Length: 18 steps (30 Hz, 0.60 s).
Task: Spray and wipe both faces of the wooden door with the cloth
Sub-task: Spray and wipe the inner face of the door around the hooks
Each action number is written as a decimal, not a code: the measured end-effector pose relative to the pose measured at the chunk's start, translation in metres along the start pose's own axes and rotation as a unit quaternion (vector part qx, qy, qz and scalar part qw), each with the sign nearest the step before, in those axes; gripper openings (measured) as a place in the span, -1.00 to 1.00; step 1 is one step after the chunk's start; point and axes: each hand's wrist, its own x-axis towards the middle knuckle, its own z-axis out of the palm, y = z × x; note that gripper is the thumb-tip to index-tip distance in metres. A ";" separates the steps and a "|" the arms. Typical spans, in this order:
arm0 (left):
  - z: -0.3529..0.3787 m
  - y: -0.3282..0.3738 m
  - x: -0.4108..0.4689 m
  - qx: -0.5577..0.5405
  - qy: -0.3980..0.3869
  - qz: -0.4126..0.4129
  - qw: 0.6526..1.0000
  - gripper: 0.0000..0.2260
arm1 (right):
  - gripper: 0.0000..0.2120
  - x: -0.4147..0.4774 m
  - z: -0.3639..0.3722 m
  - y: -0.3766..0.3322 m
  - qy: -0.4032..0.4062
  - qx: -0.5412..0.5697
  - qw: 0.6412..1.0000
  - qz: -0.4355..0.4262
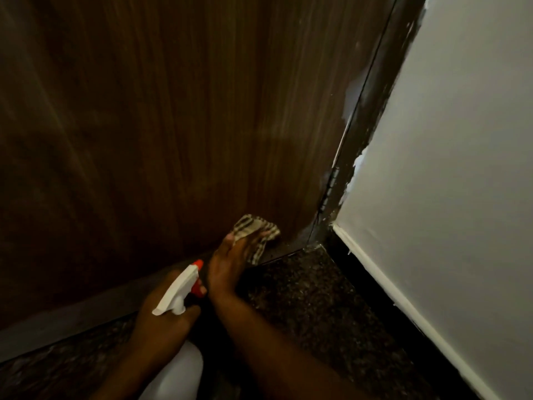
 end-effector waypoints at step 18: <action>0.065 -0.055 0.027 0.030 -0.047 -0.039 0.998 -0.63 | -0.54 0.086 -0.072 0.066 -0.035 -0.008 0.993 0.109</action>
